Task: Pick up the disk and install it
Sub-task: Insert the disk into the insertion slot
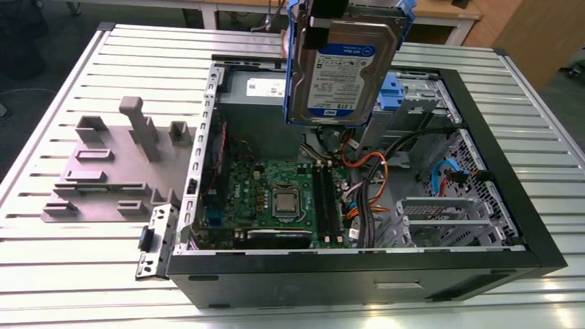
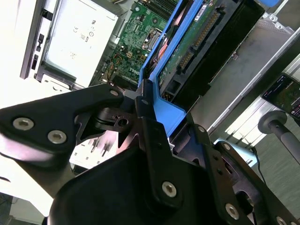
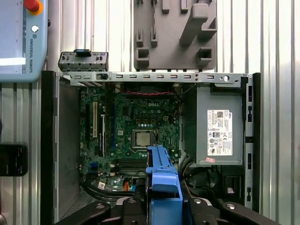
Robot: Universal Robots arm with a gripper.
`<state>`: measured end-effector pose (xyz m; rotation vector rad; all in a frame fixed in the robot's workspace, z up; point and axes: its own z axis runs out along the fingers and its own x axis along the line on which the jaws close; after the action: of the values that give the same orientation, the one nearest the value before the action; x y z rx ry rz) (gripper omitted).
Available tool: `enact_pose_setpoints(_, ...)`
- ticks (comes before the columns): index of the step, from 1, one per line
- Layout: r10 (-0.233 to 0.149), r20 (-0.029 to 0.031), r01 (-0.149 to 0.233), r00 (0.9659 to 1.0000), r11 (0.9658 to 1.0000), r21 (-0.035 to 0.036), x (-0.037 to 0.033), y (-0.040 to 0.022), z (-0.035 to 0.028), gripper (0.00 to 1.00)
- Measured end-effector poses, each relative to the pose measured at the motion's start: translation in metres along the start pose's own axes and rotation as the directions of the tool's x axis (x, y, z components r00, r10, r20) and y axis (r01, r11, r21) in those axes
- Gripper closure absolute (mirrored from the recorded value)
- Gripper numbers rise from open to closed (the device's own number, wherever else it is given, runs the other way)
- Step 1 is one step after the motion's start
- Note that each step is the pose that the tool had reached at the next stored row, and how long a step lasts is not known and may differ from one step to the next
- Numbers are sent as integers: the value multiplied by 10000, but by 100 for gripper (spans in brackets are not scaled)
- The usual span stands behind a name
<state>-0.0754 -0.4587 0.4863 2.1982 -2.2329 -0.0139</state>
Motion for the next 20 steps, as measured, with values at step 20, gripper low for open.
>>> enact_pose_setpoints(20,0,1,0,10000,10000,0,312,-6,13,64)
